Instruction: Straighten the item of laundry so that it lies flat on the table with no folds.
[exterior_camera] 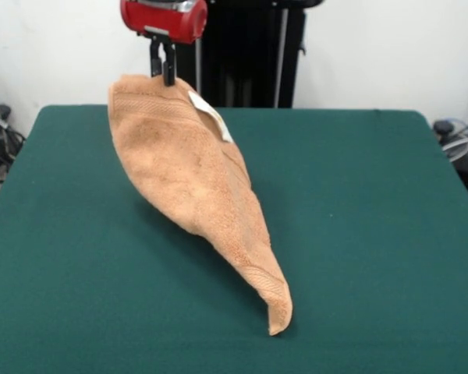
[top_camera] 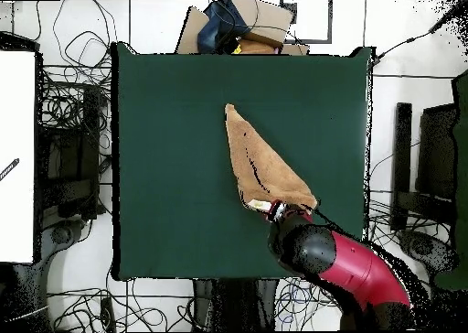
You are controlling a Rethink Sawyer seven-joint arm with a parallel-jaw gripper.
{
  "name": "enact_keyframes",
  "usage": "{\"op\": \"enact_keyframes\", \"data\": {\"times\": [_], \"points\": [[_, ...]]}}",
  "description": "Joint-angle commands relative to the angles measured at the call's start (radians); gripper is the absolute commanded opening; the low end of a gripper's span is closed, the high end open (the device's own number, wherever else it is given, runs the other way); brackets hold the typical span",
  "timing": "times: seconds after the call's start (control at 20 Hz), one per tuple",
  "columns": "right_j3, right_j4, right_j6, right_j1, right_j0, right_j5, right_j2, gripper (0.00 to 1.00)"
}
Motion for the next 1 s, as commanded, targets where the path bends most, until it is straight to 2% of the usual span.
{"op": "enact_keyframes", "data": {"times": [0.05,0.3,0.7,1.0], "points": [[-0.011,-0.027,-0.006,-0.01,-0.001,0.142,0.097,0.0],[-0.013,-0.027,-0.01,-0.019,-0.007,0.155,0.1,0.0],[-0.004,-0.019,0.032,-0.062,0.04,0.191,0.069,0.0],[-0.008,-0.01,0.026,-0.077,0.033,0.209,0.069,0.0]]}}
